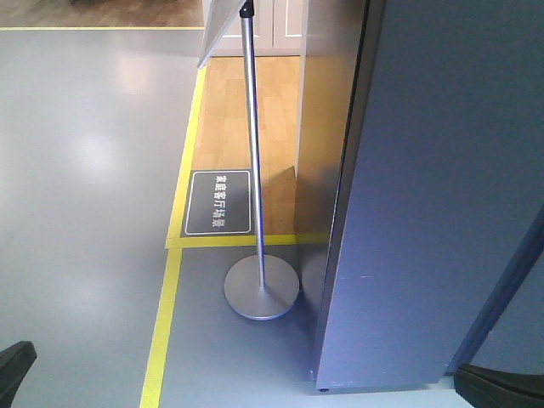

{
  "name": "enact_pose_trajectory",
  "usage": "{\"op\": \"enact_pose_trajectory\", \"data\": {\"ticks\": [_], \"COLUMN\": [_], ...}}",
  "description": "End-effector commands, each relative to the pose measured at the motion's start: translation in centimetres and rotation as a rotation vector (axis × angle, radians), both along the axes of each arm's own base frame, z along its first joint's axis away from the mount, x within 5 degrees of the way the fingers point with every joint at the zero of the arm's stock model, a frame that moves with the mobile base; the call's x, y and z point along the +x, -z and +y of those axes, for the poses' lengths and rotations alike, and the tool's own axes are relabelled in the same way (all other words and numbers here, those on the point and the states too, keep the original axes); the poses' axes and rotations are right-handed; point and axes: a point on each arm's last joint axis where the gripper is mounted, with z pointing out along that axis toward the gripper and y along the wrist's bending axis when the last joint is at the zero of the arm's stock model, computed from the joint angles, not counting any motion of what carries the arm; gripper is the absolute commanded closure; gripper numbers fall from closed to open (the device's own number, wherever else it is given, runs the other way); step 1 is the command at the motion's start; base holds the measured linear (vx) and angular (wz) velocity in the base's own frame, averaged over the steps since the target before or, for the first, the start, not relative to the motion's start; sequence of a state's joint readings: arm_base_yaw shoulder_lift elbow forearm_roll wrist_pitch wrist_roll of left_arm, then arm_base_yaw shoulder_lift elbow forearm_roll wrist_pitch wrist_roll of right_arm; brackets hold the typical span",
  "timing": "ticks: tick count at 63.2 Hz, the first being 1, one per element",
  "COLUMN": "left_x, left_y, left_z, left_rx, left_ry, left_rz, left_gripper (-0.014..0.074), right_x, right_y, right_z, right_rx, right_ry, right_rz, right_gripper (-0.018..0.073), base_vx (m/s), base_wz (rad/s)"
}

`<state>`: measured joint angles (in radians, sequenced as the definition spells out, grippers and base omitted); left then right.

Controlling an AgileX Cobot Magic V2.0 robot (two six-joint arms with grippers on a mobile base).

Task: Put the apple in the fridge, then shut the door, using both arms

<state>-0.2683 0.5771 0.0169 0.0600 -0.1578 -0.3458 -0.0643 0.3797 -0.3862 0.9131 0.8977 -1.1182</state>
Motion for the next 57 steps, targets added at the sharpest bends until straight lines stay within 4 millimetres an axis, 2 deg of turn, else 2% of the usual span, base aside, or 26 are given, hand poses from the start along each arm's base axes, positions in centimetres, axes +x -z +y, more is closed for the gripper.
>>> {"op": "enact_pose_trajectory", "data": {"ticks": [1,6,15,25,41,57], "left_x": [-0.2,-1.0,-2.0,-2.8,-4.0,-4.0], "left_y": [-0.5,-0.3,-1.2,-1.7,-1.0,-1.0], "left_z": [0.2,0.4,0.8,1.9,3.1,3.2], "left_rx": [0.063,0.062,0.111,0.191,0.243,0.219], "left_ry": [0.014,0.013,0.011,-0.102,-0.286,-0.316], "left_rz": [-0.130,-0.142,-0.273,-0.358,-0.321,-0.320], "left_gripper": [0.0604,0.0604,0.0604,0.0604,0.0604,0.0604], "right_x": [0.3,0.2,0.2,0.2,0.2,0.2], "right_y": [-1.1,-1.1,-1.0,-1.0,-1.0,-1.0], "right_z": [0.0,0.0,0.1,0.1,0.1,0.1], "right_rx": [0.042,0.042,0.041,0.041,0.041,0.041], "right_ry": [0.020,0.019,0.014,0.015,0.015,0.012], "right_rz": [-0.039,-0.038,-0.035,-0.035,-0.035,-0.033], "right_gripper": [0.0566,0.0566,0.0566,0.0566,0.0566,0.0566], "base_vx": [0.00,0.00,0.00,0.00,0.00,0.00], "base_wz": [0.00,0.00,0.00,0.00,0.00,0.00]}}
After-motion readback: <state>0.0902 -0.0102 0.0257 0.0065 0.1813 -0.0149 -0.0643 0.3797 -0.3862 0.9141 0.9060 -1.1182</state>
